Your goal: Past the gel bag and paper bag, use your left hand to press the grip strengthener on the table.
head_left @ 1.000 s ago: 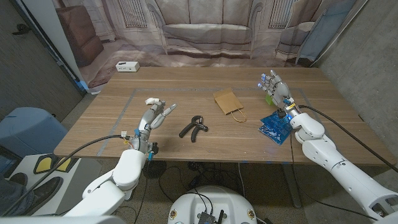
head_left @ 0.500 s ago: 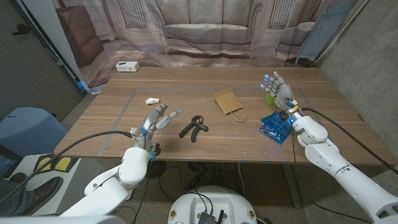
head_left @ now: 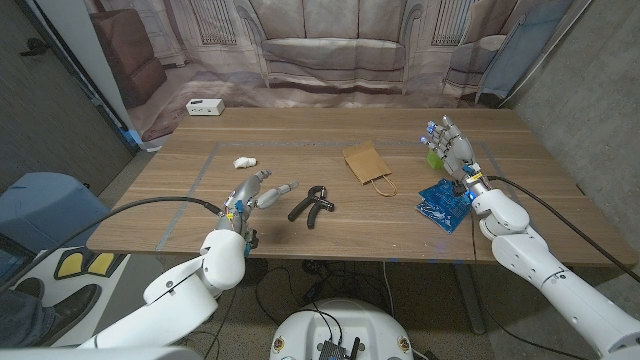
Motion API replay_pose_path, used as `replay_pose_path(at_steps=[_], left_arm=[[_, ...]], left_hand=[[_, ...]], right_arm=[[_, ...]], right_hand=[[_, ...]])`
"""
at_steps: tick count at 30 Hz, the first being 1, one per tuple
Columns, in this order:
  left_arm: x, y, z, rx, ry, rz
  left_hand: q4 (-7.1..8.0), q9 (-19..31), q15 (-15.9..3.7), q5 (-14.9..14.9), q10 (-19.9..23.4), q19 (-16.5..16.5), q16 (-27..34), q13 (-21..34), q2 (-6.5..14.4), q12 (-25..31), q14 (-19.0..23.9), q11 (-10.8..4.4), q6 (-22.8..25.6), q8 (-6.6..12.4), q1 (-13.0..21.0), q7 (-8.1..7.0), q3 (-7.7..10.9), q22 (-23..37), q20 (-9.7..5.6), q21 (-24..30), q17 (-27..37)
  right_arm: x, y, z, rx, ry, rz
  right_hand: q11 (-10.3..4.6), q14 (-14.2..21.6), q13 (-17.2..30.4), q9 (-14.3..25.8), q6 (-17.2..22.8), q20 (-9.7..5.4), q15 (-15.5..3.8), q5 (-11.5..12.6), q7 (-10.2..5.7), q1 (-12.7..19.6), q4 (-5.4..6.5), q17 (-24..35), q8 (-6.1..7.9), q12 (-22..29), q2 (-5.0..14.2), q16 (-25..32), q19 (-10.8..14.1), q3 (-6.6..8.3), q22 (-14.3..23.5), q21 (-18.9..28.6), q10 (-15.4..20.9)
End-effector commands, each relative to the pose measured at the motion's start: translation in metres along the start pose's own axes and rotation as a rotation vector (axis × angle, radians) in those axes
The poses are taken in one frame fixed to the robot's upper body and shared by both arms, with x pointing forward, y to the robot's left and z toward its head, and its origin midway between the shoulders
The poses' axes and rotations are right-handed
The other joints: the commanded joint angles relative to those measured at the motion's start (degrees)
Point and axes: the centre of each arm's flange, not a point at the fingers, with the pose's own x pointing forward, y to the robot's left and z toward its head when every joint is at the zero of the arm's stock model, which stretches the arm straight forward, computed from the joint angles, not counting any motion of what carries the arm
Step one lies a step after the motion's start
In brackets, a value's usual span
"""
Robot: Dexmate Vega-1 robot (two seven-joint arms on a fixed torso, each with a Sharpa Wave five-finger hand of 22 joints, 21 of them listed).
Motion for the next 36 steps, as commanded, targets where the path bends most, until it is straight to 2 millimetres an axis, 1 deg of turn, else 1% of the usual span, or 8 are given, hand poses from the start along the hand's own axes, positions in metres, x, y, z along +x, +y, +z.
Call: replay_pose_path(at_steps=[1,13,19,21,25,31,33,36], left_arm=[[0.004,0.006,0.017,0.195,0.050,-0.017],[0.013,0.002,0.032,0.302,0.054,-0.083],[0.017,-0.003,0.041,0.363,0.047,-0.134],[0.018,-0.004,0.043,0.376,0.049,-0.139],[0.020,-0.008,0.047,0.409,0.060,-0.140],[0.021,-0.010,0.053,0.451,0.066,-0.133],[0.022,-0.010,0.054,0.464,0.059,-0.133],[0.023,-0.011,0.055,0.473,0.060,-0.138]], left_hand=[[-0.65,0.27,-0.26,-0.18,0.28,0.67,-0.07,0.17,-0.19,0.06,0.65,-0.26,-0.65,-0.47,0.71,0.03,0.09,0.23,0.08,-0.07,0.26],[-1.00,0.30,-0.49,-0.13,0.34,0.71,-0.18,0.23,-0.41,-0.06,0.84,-0.96,-1.14,-0.78,1.37,-0.34,0.29,0.23,0.19,-0.19,0.25],[-1.27,0.31,-0.69,-0.07,0.36,1.21,-0.18,0.27,-0.66,-0.13,1.09,-1.30,-1.23,-0.84,1.86,-0.59,0.39,0.22,0.67,-0.07,0.25],[-1.39,0.32,-0.68,-0.03,0.28,1.55,-0.12,0.29,-0.81,-0.20,1.39,-1.23,-1.31,-0.88,2.10,-0.71,0.43,0.22,1.24,0.02,0.25],[-1.61,0.36,-0.18,0.06,0.35,3.20,0.11,0.38,-1.37,-0.32,2.73,-1.43,-1.24,-0.93,2.76,-0.94,0.50,0.31,3.62,0.50,0.26],[-1.49,0.39,-0.19,0.07,1.44,5.06,0.45,0.49,-1.87,-0.03,4.47,-0.88,-0.83,-0.87,2.87,-1.02,0.42,0.45,4.60,1.08,0.29],[-1.42,0.39,-0.20,0.06,1.46,5.67,0.44,0.52,-2.00,-0.06,4.73,-0.90,-0.70,-0.85,2.81,-1.02,0.38,0.48,5.20,1.27,0.29],[-1.30,0.40,-0.33,0.04,1.66,6.47,0.41,0.56,-2.15,-0.02,4.98,-0.89,-0.23,-0.72,2.68,-0.94,0.30,0.52,5.55,1.53,0.31]], right_arm=[[-0.003,-0.002,0.000,0.002,-0.001,-0.006],[-0.007,-0.005,-0.002,0.008,0.001,-0.016],[-0.006,-0.006,-0.003,0.011,0.004,-0.015],[-0.005,-0.006,-0.004,0.012,0.006,-0.013],[-0.005,-0.006,-0.005,0.019,0.005,-0.013],[-0.004,-0.007,-0.005,0.021,0.000,-0.011],[-0.004,-0.007,-0.005,0.021,-0.001,-0.011],[-0.004,-0.007,-0.006,0.029,0.001,-0.015]], right_hand=[[0.28,0.53,0.29,0.29,0.51,-0.12,0.00,0.24,0.13,0.73,0.27,0.29,-0.26,-0.09,0.03,-0.04,0.53,0.14,0.11,-0.19,0.25],[0.16,0.58,0.30,0.30,0.57,-0.04,-0.03,0.24,0.08,0.74,0.29,0.32,-0.34,-0.24,0.05,-0.13,0.55,0.10,0.11,-0.29,0.31],[0.21,0.61,0.31,0.30,0.59,-0.02,-0.05,0.24,0.05,0.75,0.30,0.33,-0.39,-0.31,0.04,-0.17,0.57,0.07,0.11,-0.33,0.36],[0.20,0.63,0.31,0.30,0.60,-0.02,-0.05,0.23,0.00,0.75,0.30,0.33,-0.40,-0.33,0.05,-0.18,0.57,0.06,0.11,-0.35,0.36],[0.24,0.60,0.31,0.30,0.58,-0.01,-0.05,0.24,0.01,0.77,0.30,0.34,-0.44,-0.36,0.06,-0.23,0.58,0.05,0.11,-0.38,0.44],[0.29,0.64,0.32,0.30,0.58,0.00,-0.04,0.23,0.00,0.78,0.31,0.35,-0.49,-0.44,0.05,-0.27,0.60,0.03,0.11,-0.42,0.44],[0.30,0.65,0.32,0.30,0.59,-0.01,-0.04,0.23,-0.01,0.78,0.31,0.35,-0.50,-0.46,0.06,-0.29,0.61,0.02,0.11,-0.44,0.47],[0.29,0.66,0.32,0.30,0.64,0.02,-0.03,0.23,0.00,0.80,0.32,0.36,-0.51,-0.52,0.08,-0.31,0.61,0.01,0.11,-0.46,0.44]])
